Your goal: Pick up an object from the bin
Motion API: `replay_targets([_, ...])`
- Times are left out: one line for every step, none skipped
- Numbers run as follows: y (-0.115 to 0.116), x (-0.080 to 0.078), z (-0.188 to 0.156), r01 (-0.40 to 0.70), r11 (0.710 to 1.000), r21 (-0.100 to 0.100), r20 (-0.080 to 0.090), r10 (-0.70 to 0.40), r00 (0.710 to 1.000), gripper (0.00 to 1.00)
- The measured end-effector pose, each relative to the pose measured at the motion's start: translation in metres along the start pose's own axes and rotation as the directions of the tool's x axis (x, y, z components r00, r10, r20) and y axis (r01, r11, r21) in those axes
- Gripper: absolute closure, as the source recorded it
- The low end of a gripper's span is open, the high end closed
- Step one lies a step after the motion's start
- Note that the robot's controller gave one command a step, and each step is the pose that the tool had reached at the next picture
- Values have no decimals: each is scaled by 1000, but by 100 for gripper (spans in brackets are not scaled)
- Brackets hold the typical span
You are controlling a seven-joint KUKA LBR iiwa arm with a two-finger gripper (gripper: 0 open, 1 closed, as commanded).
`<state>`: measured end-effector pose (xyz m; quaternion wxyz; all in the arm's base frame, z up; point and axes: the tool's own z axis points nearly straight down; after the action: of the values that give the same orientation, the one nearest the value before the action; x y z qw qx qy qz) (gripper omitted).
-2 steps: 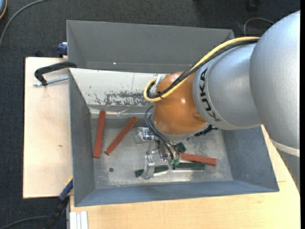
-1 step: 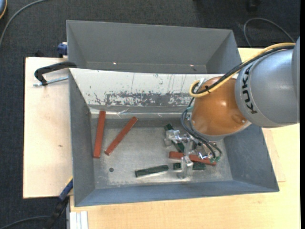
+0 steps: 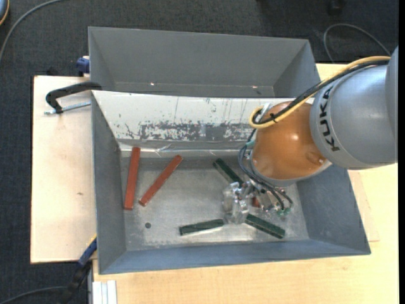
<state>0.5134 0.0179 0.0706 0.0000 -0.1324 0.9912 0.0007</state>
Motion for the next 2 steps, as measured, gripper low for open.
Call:
replay_targets([0,0,0,0,1000,0,0,0,1000,0])
replay_targets([30,9,-2,423,906,0,0,-423,906,0])
